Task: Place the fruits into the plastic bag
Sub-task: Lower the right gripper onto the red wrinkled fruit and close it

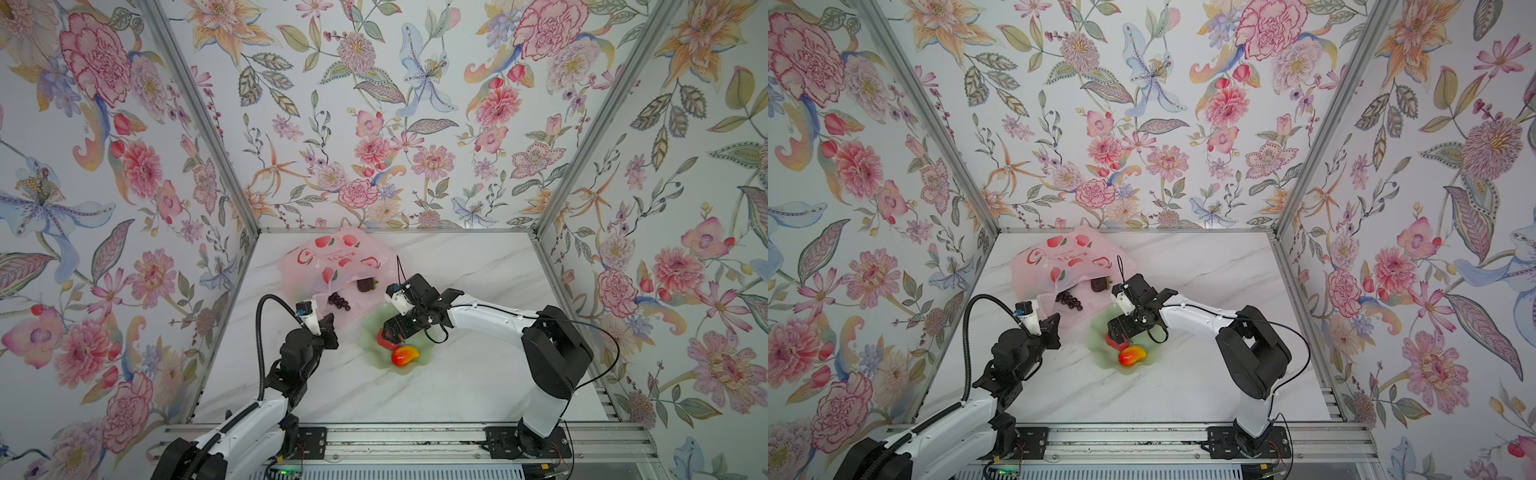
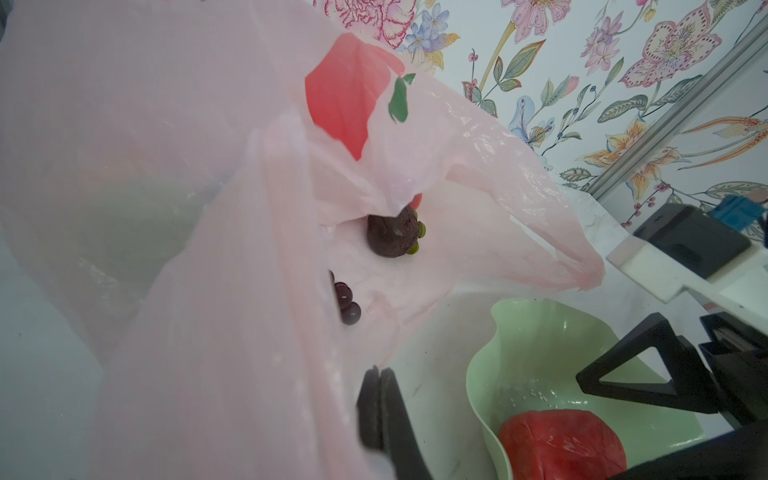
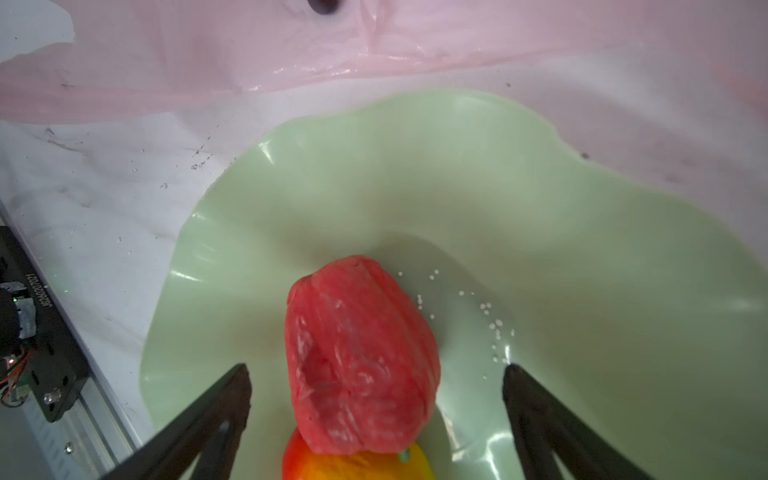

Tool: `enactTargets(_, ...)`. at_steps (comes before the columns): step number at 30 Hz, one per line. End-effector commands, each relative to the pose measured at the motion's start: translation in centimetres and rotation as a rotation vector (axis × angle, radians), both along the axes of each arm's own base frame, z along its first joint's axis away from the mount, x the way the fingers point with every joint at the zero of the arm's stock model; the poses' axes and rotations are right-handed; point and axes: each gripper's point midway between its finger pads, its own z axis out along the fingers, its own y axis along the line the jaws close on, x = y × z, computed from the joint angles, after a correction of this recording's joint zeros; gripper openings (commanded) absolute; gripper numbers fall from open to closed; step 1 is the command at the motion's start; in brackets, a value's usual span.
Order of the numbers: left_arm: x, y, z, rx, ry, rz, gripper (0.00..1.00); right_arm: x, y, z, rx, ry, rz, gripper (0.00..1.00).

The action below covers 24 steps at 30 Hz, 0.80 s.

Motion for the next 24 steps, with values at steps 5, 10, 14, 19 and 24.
enactTargets(5, 0.1, 0.1, 1.0, -0.027, -0.033, -0.002, 0.00, -0.7, 0.9, -2.0, -0.102, -0.015, 0.097, 0.94)
enactTargets(10, 0.1, 0.1, 0.9, -0.029, -0.033, -0.004, 0.00, -0.7, 1.0, -3.2, -0.175, -0.043, 0.127, 0.93)
enactTargets(14, 0.1, 0.2, 0.9, -0.029, -0.031, -0.002, 0.00, -0.5, 0.9, -3.5, -0.197, -0.058, 0.124, 0.88)
enactTargets(19, 0.2, 0.2, 0.8, -0.028, -0.028, -0.002, 0.00, -0.2, 1.0, -3.3, -0.197, -0.070, 0.115, 0.80)
enactTargets(24, 0.1, 0.2, 0.9, -0.029, -0.032, -0.003, 0.00, 0.2, 0.9, -2.8, -0.186, -0.084, 0.103, 0.72)
